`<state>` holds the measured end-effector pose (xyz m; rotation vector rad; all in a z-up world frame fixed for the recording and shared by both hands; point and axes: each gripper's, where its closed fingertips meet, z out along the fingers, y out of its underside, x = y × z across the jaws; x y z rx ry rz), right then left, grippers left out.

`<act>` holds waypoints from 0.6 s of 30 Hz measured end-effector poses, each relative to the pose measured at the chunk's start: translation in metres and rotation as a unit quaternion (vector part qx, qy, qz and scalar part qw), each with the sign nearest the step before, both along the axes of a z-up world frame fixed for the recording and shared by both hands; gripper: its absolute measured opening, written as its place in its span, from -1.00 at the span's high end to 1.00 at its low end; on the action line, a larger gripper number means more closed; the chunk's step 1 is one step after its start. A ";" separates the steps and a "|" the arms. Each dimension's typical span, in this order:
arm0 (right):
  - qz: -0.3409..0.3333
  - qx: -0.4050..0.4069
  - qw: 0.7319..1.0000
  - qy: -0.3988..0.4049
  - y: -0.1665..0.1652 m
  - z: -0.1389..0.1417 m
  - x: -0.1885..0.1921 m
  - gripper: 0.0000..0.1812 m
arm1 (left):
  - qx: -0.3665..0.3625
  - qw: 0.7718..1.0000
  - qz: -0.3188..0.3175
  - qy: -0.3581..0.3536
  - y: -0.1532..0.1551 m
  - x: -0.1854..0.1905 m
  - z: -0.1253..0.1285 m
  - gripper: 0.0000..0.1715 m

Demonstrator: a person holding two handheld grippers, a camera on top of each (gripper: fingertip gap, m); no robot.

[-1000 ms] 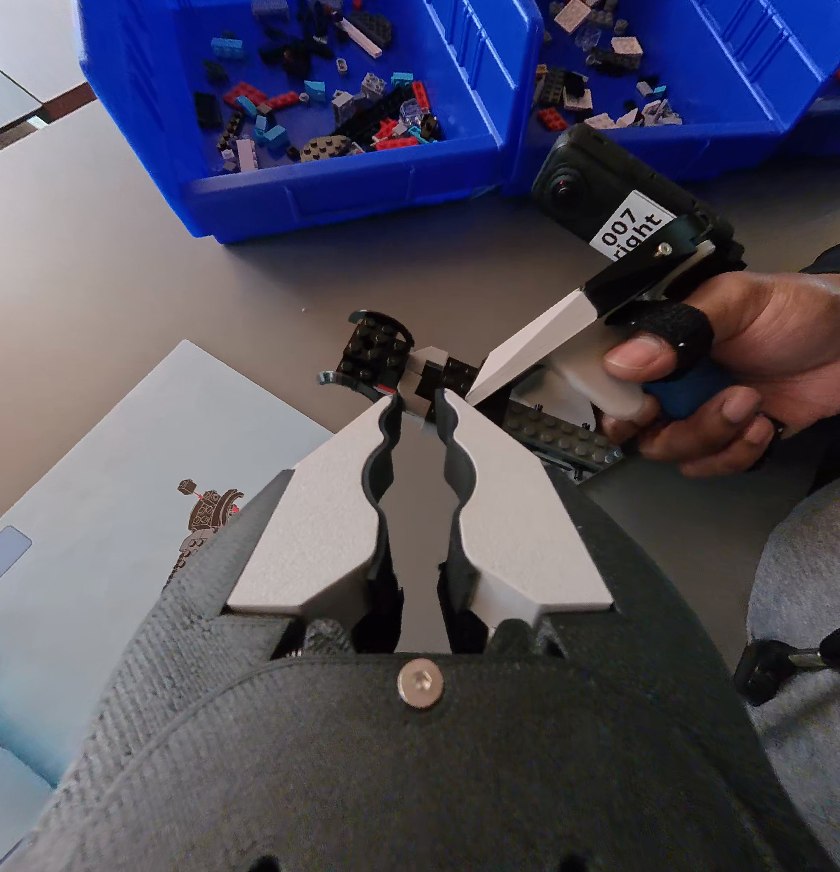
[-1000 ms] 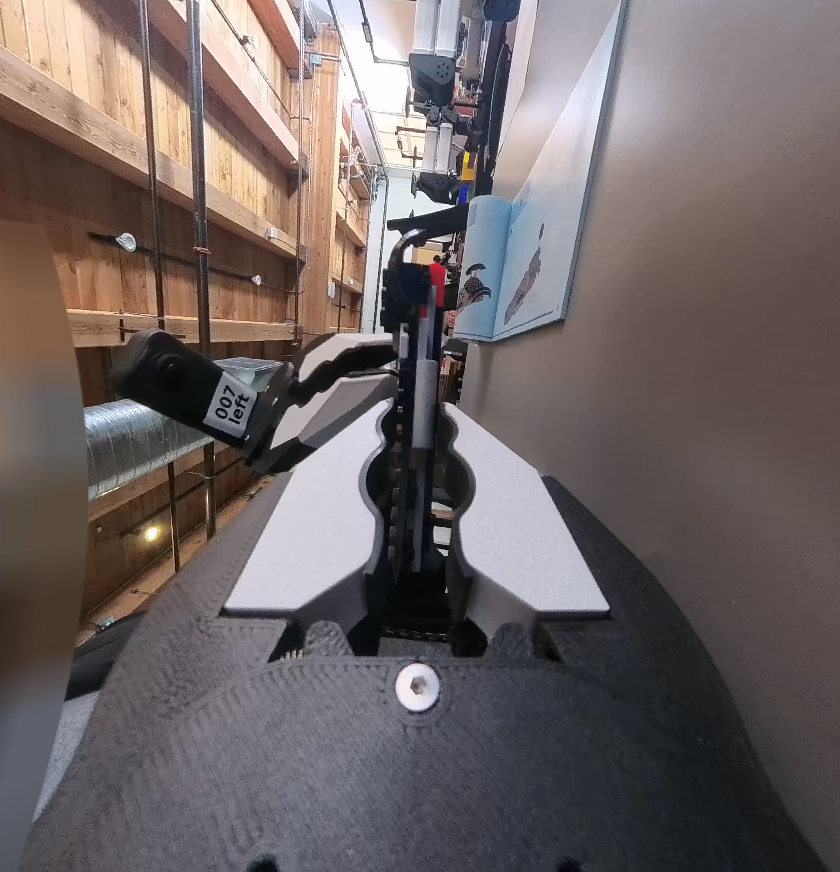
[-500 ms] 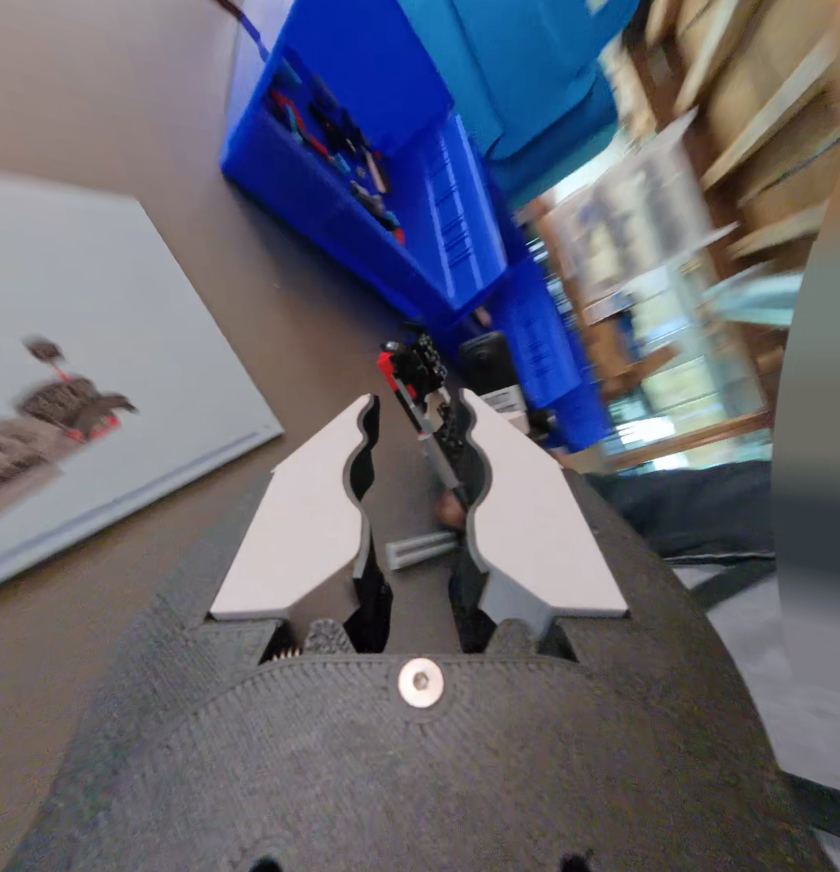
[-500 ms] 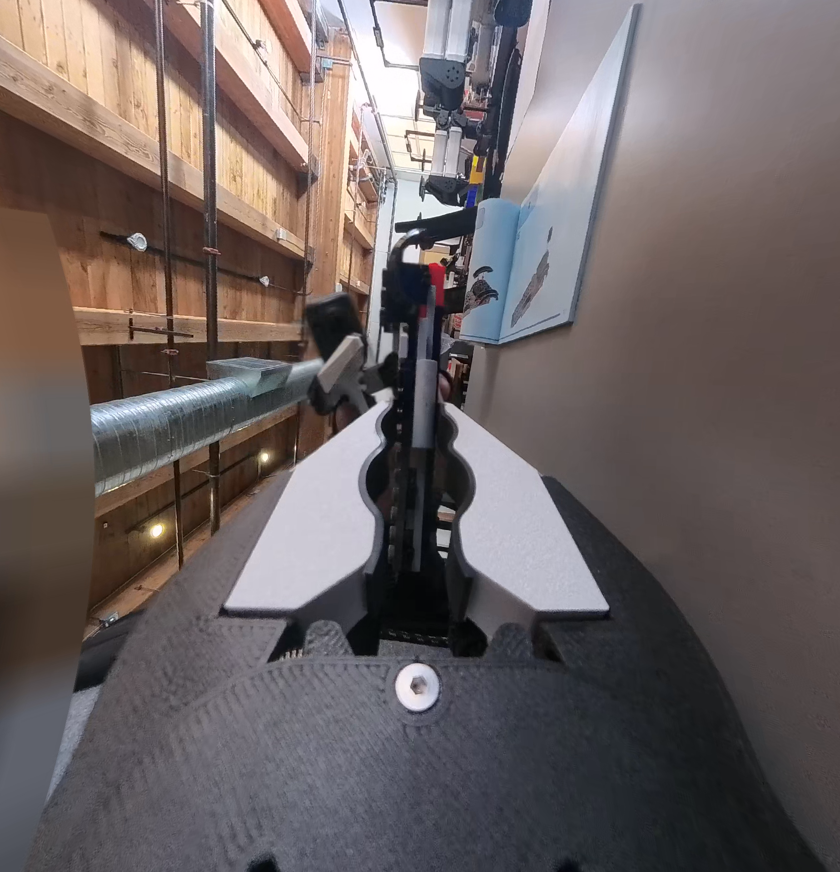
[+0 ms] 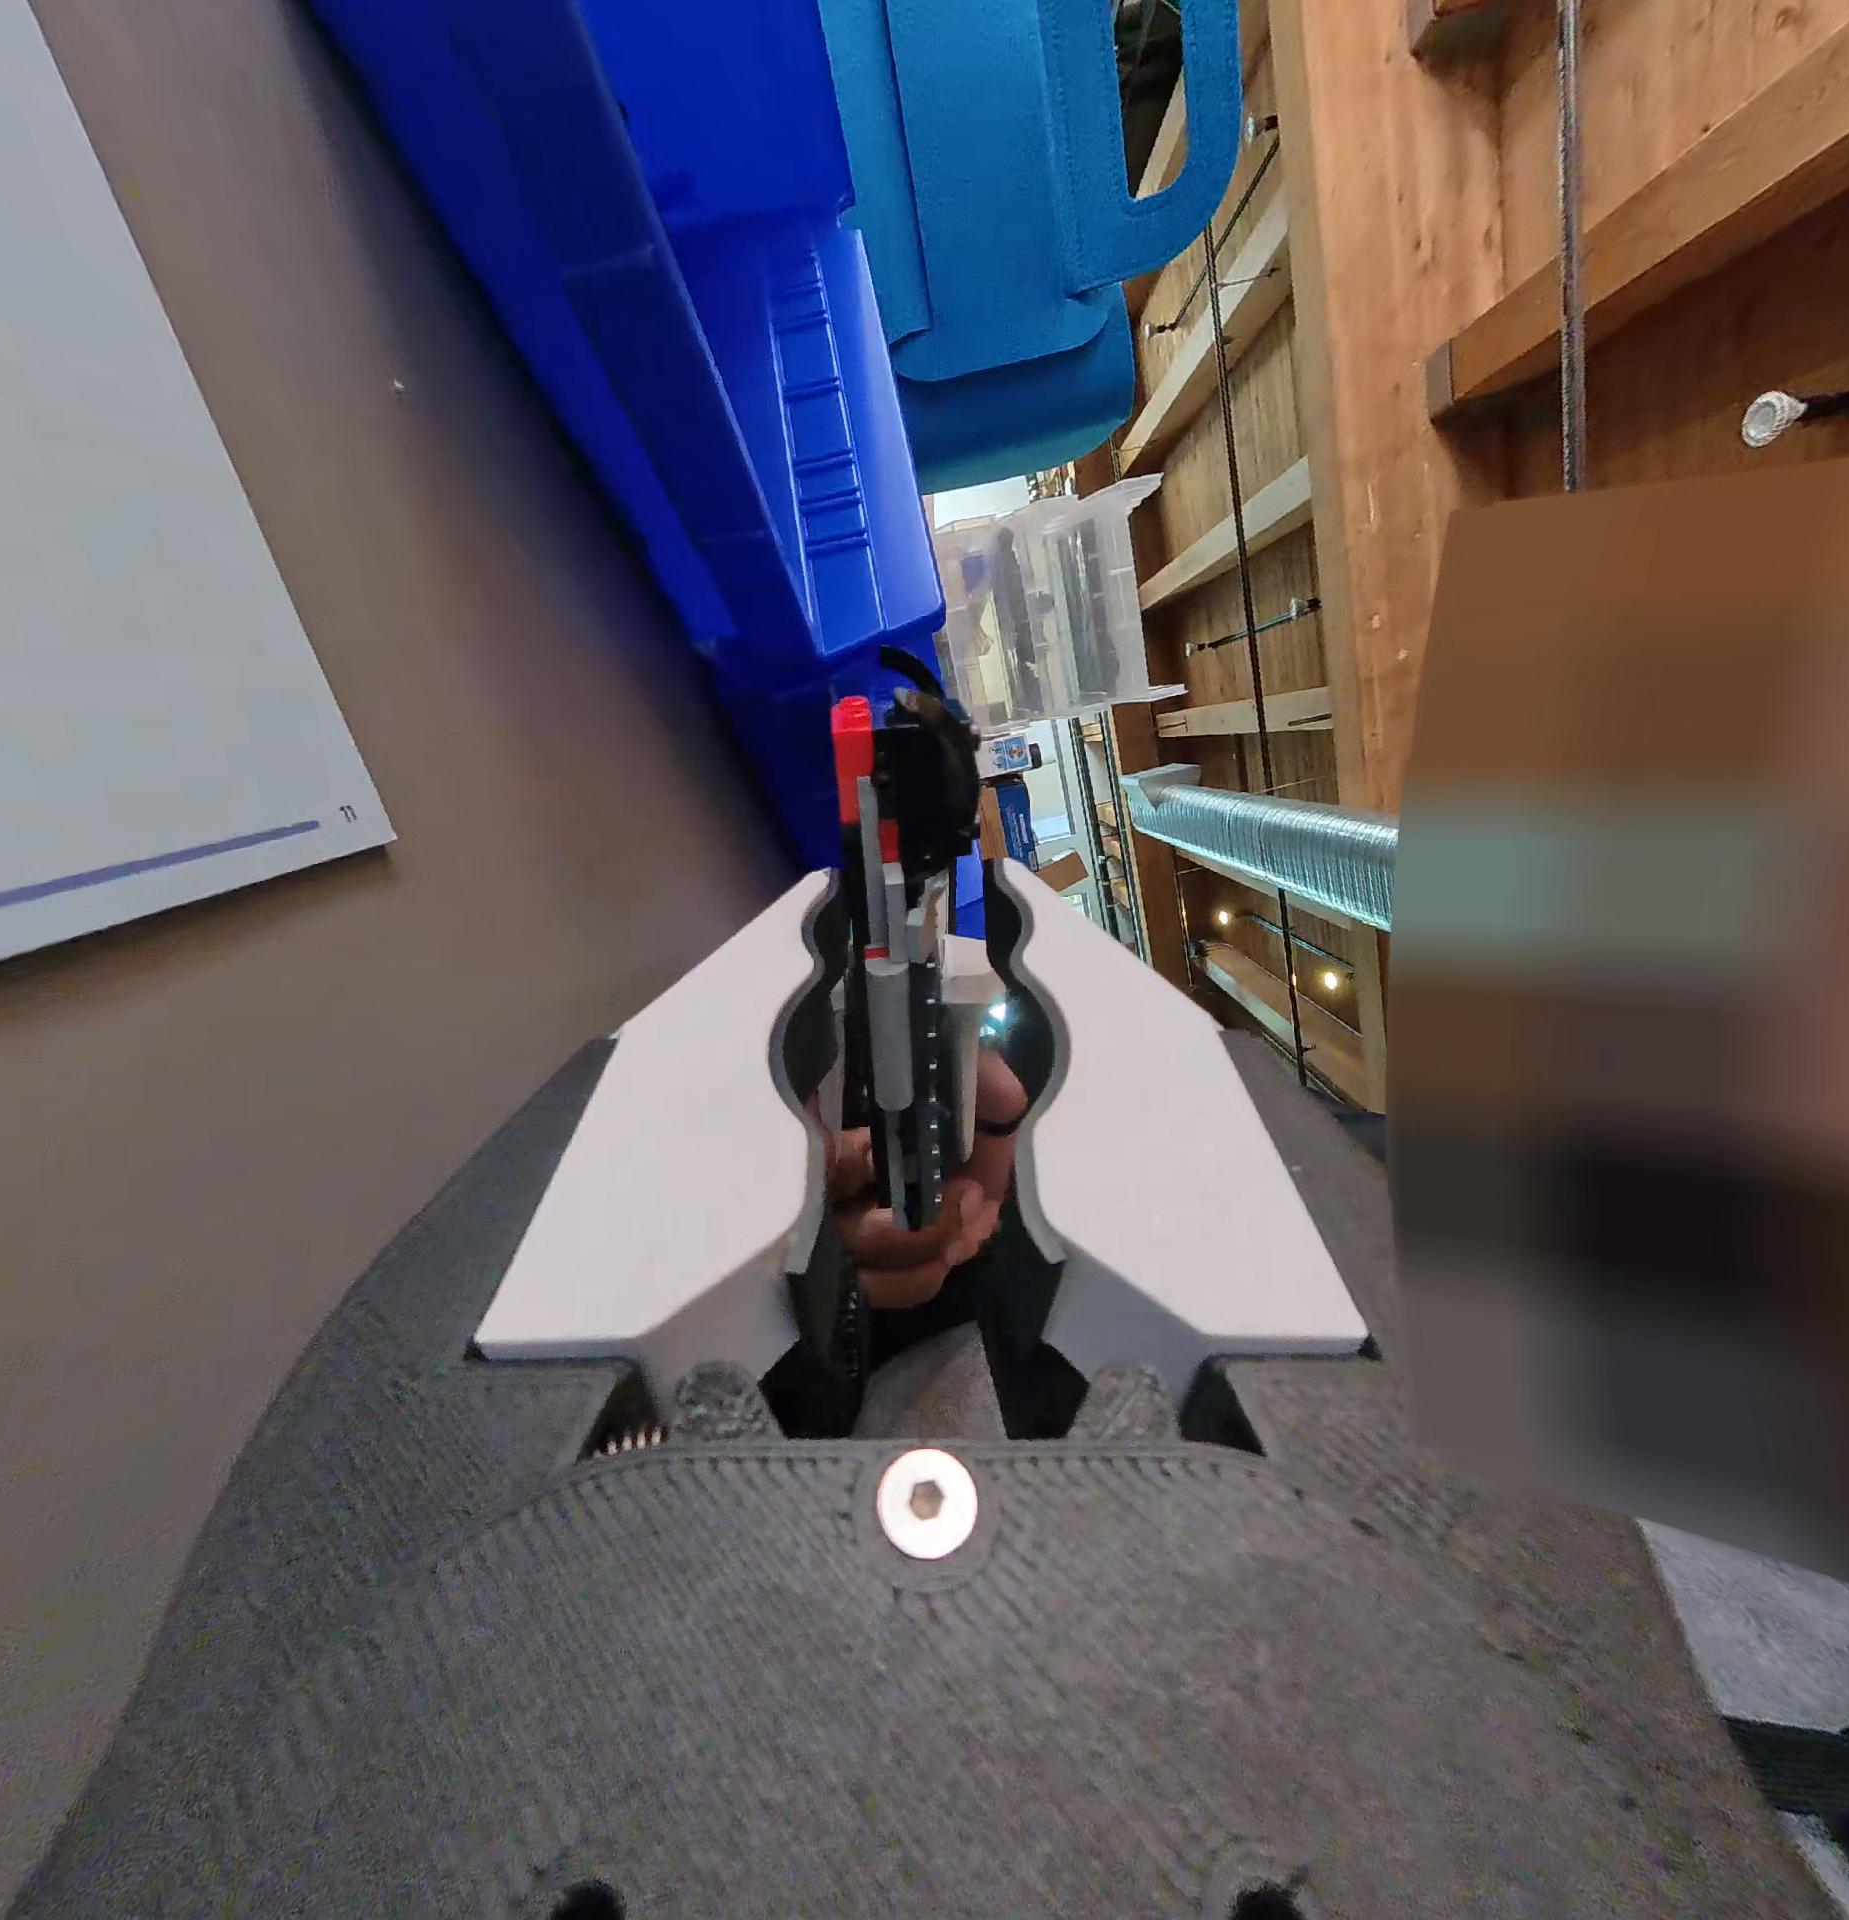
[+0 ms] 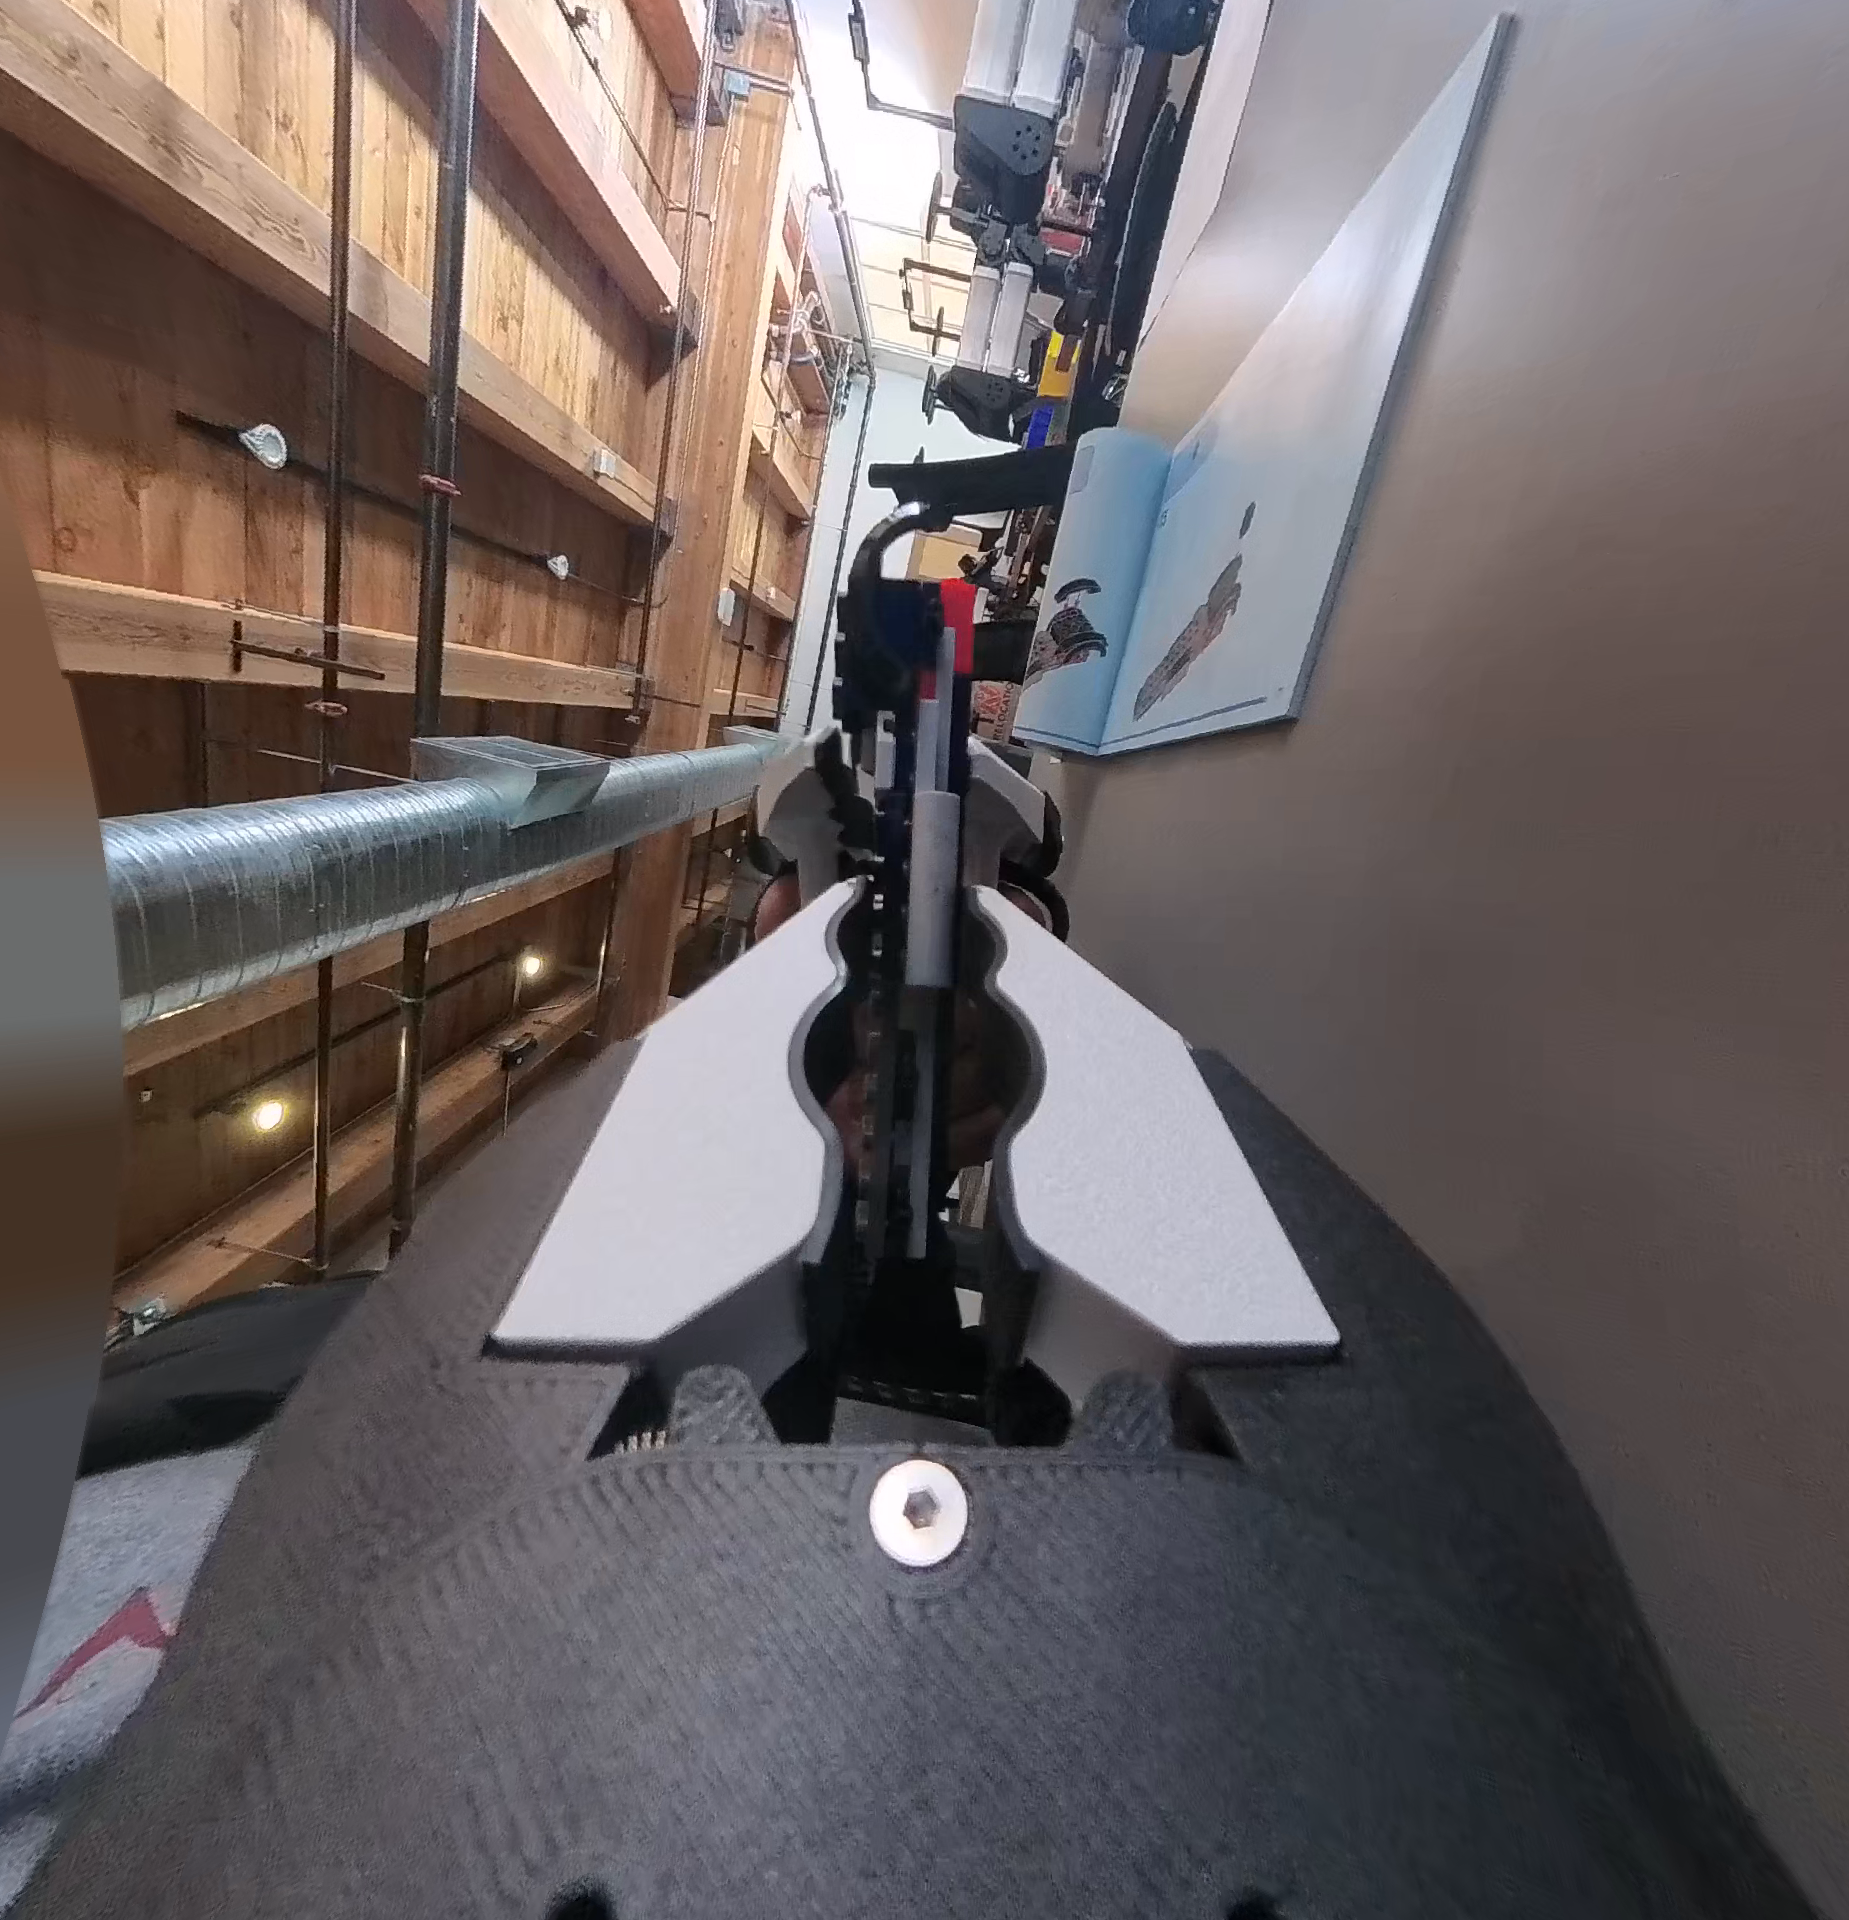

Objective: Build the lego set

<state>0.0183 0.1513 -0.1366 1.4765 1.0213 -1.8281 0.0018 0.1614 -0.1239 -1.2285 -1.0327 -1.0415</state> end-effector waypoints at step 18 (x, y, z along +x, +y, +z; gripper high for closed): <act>0.005 0.015 1.000 0.020 -0.003 0.003 0.003 0.81 | 0.006 1.000 0.019 -0.003 -0.004 0.002 0.001 0.78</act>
